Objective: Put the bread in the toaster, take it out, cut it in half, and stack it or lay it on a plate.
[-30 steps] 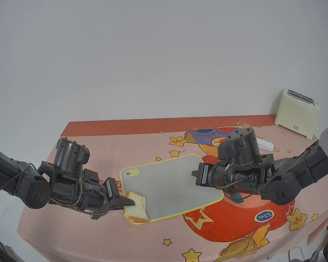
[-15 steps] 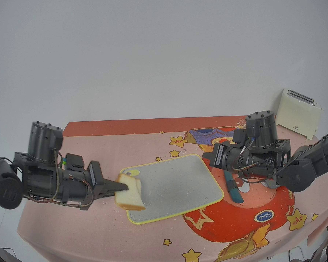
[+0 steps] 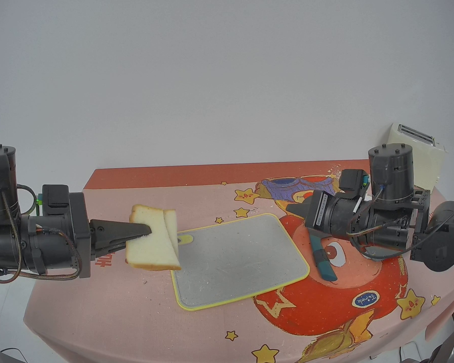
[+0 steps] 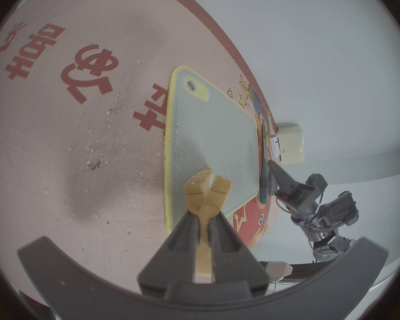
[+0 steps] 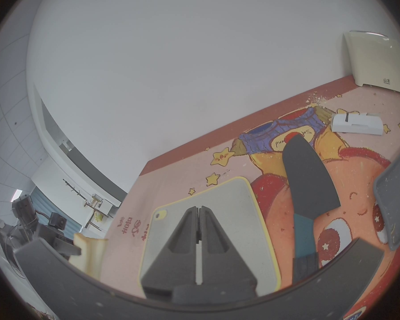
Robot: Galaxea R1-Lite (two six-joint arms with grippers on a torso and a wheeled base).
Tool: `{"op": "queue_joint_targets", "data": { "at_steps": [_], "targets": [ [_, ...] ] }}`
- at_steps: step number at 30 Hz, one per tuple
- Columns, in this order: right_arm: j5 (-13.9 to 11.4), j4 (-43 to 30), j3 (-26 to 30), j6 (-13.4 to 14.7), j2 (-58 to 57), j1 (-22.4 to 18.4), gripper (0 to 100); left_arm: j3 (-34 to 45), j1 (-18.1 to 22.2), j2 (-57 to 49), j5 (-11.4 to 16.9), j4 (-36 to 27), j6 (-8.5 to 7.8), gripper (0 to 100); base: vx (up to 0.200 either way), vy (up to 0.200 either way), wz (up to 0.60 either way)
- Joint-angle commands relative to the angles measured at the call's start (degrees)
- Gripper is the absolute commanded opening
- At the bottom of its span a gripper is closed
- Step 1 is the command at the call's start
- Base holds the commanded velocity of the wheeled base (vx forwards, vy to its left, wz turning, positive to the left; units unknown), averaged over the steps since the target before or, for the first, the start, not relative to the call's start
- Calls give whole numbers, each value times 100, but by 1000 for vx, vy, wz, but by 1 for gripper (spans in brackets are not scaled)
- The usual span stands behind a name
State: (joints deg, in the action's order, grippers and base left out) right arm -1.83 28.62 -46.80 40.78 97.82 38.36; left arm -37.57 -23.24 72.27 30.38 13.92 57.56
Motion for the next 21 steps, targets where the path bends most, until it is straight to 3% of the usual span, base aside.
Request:
{"op": "queue_joint_targets", "data": {
  "at_steps": [1, 4, 9, 11, 15, 18, 21],
  "targets": [
    [42, 363, 101, 290, -202, 251, 0, 189, -6, -204, 65, 181, -8, 0, 0, 0, 0],
    [16, 565, 435, 563, -369, 189, 0, 171, -14, -239, 82, 234, 0, 0, 0, 0, 0],
    [-37, 592, 523, 712, -799, -136, 0, 189, -32, -230, 91, 251, 0, 0, 0, 0, 0],
    [-204, 609, 558, 1117, -975, -365, 0, 198, -32, -213, 153, 269, -17, 0, 0, 0, 0],
    [-230, 978, 356, 1609, -1081, -400, 0, 171, -6, -204, 416, 260, 18, 0, 0, 0, 0],
    [-336, 1286, 162, 1916, -975, -523, 0, 206, 12, -187, 443, 260, 9, 0, 0, 0, 0],
    [-327, 1523, 162, 1952, -694, -584, 0, 215, 21, -239, 443, 260, 18, 0, 0, 0, 0]
  ]
}}
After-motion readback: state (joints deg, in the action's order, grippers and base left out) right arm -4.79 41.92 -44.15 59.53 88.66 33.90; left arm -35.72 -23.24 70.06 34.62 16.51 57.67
